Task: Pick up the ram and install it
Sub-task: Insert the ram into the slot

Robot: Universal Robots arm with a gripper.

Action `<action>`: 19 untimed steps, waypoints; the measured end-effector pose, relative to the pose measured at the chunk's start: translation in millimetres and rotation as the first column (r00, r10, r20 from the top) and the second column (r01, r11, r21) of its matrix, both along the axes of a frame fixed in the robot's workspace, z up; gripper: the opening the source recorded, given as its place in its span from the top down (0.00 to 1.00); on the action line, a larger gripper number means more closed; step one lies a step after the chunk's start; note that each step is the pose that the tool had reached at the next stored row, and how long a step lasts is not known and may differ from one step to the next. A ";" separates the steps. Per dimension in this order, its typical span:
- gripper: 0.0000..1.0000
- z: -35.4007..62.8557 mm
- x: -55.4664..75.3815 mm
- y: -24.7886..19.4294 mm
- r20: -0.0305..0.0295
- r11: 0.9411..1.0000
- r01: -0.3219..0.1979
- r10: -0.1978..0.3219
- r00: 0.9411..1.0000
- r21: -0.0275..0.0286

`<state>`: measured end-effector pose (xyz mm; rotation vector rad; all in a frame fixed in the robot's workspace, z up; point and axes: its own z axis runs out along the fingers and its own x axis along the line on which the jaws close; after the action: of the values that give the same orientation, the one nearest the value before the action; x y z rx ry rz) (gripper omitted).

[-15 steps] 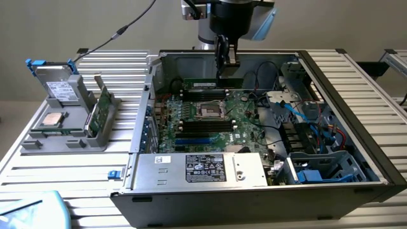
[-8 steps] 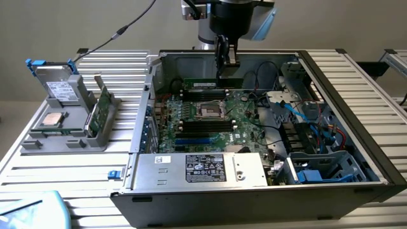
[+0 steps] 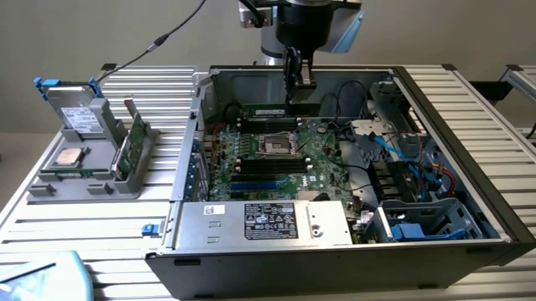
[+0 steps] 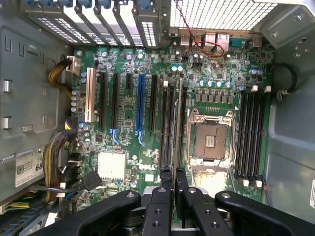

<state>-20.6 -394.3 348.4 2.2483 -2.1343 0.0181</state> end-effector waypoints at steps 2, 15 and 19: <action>0.86 -3.2 -0.8 0.9 0.002 1.000 0.000 0.000 1.000 0.000; 0.86 -26.9 -12.7 2.1 0.002 1.000 0.000 0.000 1.000 0.000; 0.86 -34.2 -12.7 2.1 0.002 1.000 0.000 0.000 1.000 0.000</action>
<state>-33.3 -392.2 314.2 2.2494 -2.1354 0.0211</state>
